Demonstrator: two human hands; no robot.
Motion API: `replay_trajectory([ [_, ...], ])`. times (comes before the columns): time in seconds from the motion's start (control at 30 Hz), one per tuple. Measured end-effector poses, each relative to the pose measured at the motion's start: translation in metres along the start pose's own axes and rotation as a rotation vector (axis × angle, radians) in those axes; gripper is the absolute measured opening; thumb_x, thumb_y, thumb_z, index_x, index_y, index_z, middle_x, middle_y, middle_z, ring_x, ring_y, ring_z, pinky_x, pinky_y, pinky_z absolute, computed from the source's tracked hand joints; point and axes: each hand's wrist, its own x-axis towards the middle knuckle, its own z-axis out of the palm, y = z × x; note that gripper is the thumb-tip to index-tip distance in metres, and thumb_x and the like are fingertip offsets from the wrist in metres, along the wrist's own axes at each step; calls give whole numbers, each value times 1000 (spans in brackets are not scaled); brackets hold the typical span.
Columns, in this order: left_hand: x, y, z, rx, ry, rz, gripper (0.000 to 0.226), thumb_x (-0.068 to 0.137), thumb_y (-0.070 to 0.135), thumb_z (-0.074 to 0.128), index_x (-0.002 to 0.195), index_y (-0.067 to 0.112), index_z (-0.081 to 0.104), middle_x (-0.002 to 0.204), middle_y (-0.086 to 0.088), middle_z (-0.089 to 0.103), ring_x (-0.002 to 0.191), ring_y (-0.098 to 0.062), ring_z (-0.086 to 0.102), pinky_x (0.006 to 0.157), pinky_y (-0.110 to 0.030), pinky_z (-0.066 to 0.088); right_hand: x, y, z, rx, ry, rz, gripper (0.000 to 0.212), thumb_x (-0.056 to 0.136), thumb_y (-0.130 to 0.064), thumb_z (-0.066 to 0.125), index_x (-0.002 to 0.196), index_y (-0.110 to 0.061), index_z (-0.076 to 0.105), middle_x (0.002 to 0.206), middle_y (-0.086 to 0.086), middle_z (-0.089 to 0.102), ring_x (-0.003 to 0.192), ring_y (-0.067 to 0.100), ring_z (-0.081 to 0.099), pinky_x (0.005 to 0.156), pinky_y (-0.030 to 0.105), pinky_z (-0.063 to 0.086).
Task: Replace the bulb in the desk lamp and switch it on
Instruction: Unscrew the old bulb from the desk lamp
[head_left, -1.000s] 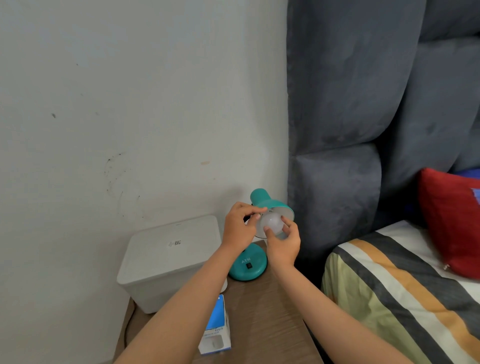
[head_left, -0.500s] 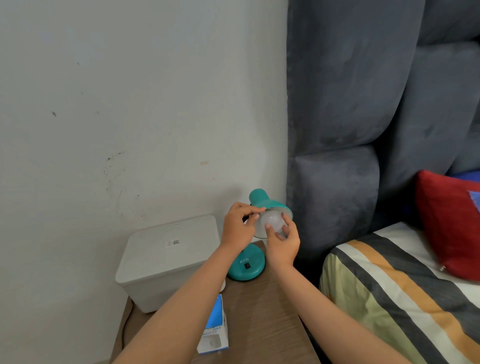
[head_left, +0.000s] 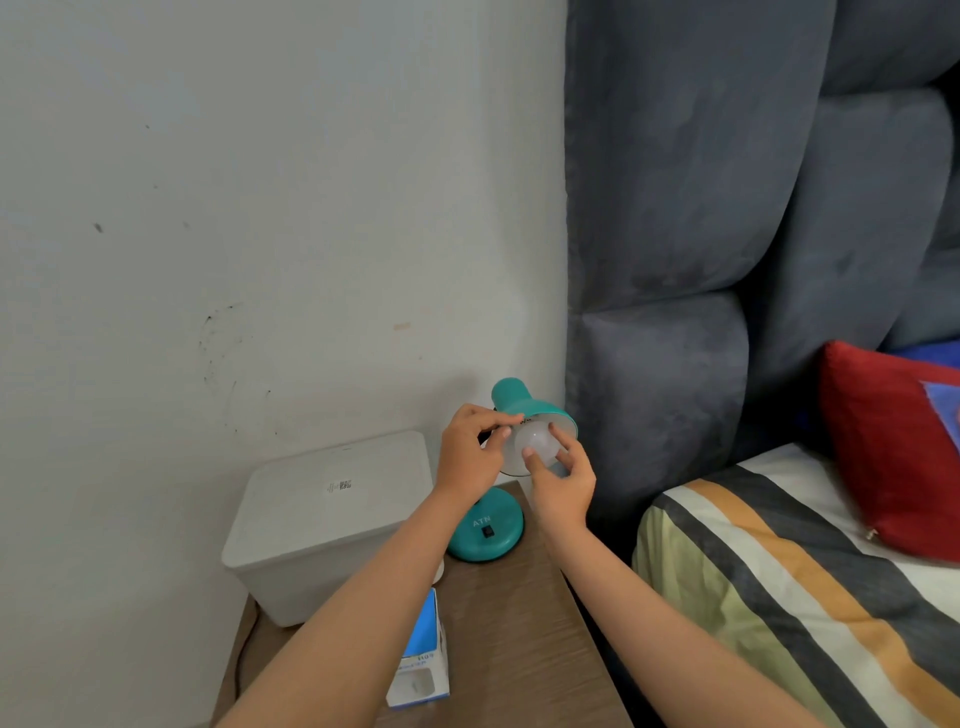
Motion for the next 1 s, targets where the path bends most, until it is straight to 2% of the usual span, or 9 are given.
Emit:
replay_trajectory([
  [0.13,-1,1,-1,7,-4,10,23,85,5,61,97,22,72,95,0,58,88,-9,57,77,-2,41,1,0,1,59,30,8,23,81,-9,69,103,-18,68,104,-4,63,107,12,55,87,18,41],
  [0.37,-1,0,-1,17,2,14,23,85,5,61,96,22,72,95,1,58,88,-4,57,77,-2,41,1,0,2,94,60,35,24,81,-7,69,103,-18,68,106,-4,63,107,12,55,94,26,43],
  [0.43,-2,0,-2,17,3,15,24,85,5,61,96,23,72,93,4,58,87,-4,57,77,-2,41,0,0,2,96,58,22,25,81,-6,69,101,-20,68,105,-4,63,105,10,55,91,21,43],
  [0.57,-1,-1,-3,27,3,14,24,85,5,61,96,23,72,94,2,59,87,-5,57,78,-3,42,1,2,3,76,38,-19,26,79,-1,70,98,-18,69,106,0,65,90,-1,58,70,4,47],
  [0.7,1,-1,-4,38,2,12,24,85,6,61,96,24,72,92,7,58,89,-5,57,79,-3,41,2,4,6,7,48,-40,30,74,-5,75,86,-31,69,113,4,63,103,14,61,92,29,51],
  [0.73,1,-2,-5,39,0,9,24,85,6,61,96,23,72,91,8,57,89,-6,58,80,-2,41,2,3,6,-5,47,-40,30,74,-5,76,84,-32,68,115,4,62,105,16,60,93,29,50],
  [0.83,3,-2,-6,46,-4,6,25,84,5,61,95,24,72,93,5,58,89,-7,59,79,-1,41,0,0,4,-24,35,-55,26,75,-2,74,87,-24,68,117,4,59,104,10,55,82,11,44],
  [0.93,4,-2,-6,63,-10,11,24,84,4,61,95,23,72,94,2,59,88,-8,59,77,0,40,0,2,3,-63,34,-73,23,75,-1,74,87,-19,67,118,4,57,100,7,52,70,5,41],
  [1.0,5,-3,-7,65,-10,12,24,84,4,61,96,22,72,94,3,59,88,-8,60,77,0,40,0,4,4,-96,25,-105,23,73,2,74,85,-17,68,118,2,53,101,7,53,71,1,42],
])
